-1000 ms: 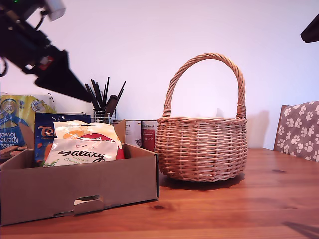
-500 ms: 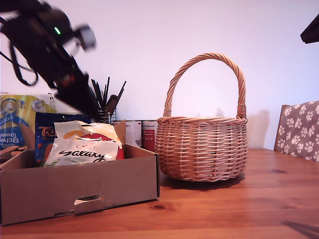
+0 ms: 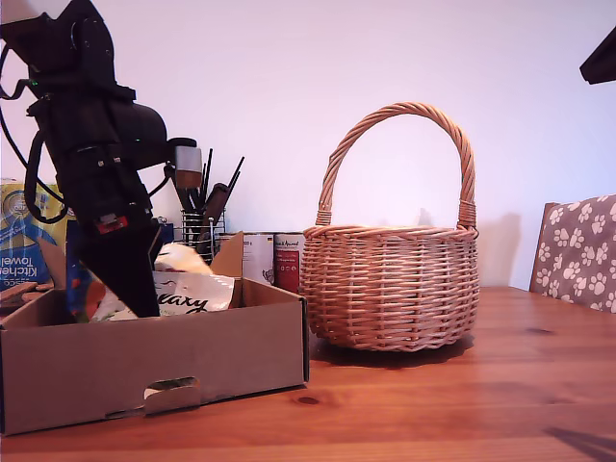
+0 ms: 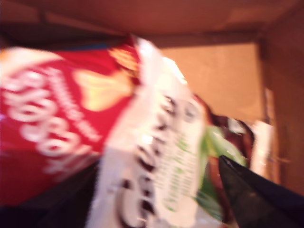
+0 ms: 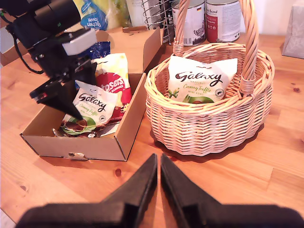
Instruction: Move the bags of Easter eggs from the cardboard box on the left into the woven basket on the right side.
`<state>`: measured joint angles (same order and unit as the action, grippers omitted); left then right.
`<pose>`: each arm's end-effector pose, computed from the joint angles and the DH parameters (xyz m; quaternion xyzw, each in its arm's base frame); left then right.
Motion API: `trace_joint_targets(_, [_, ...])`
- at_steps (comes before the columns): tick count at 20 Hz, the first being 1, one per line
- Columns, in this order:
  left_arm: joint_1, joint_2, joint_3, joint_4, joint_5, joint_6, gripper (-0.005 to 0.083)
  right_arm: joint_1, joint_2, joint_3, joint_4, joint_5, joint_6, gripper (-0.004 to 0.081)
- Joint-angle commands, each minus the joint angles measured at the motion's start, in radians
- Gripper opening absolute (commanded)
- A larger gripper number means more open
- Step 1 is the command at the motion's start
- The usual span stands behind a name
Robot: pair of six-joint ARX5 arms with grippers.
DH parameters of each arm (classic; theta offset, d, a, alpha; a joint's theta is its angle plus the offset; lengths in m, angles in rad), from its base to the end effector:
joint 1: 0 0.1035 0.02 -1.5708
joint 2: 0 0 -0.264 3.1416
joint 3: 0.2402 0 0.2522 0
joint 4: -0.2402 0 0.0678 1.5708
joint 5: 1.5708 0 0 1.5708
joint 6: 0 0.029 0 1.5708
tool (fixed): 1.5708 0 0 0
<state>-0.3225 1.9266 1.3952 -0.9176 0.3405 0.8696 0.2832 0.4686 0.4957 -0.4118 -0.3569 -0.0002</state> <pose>0.3432 -0.1249 0.1841 0.2928 0.4984 -0.5002 0.6447 0.1083 0.0421 0.2537 0.0070 0.1910 0.3088 0.9317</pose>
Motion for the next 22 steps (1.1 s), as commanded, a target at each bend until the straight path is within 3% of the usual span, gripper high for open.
trace_joint_targets(1, [-0.013, 0.008, 0.010, -0.046, -0.002, -0.020, 0.0586, 0.005, 0.000, 0.017, 0.008, 0.000, 0.000, -0.0013])
trace_joint_targets(5, [-0.038, 0.008, 0.045, -0.151, -0.003, -0.096, 0.0477, 0.004, 0.000, 0.017, 0.007, 0.000, 0.000, -0.0013])
trace_joint_targets(9, [-0.043, 0.011, 0.051, -0.220, 0.026, -0.183, 0.0219, 0.004, 0.000, 0.017, 0.008, 0.000, 0.000, -0.0013])
trace_joint_targets(14, [-0.043, 0.013, 0.045, -0.211, 0.019, -0.216, 0.0224, 0.005, 0.000, 0.017, 0.008, 0.000, 0.000, -0.0013])
trace_joint_targets(18, [-0.043, 0.045, 0.018, -0.191, 0.015, -0.243, 0.0415, 0.005, 0.000, 0.017, 0.008, 0.000, 0.000, -0.0013])
trace_joint_targets(21, [-0.048, 0.078, 0.018, -0.187, 0.009, -0.242, 0.0392, 0.005, 0.000, 0.017, 0.009, 0.000, 0.000, -0.0013])
trace_joint_targets(22, [-0.051, 0.078, 0.018, -0.187, 0.009, -0.242, 0.0314, 0.005, 0.000, 0.017, 0.009, 0.000, 0.000, -0.0013])
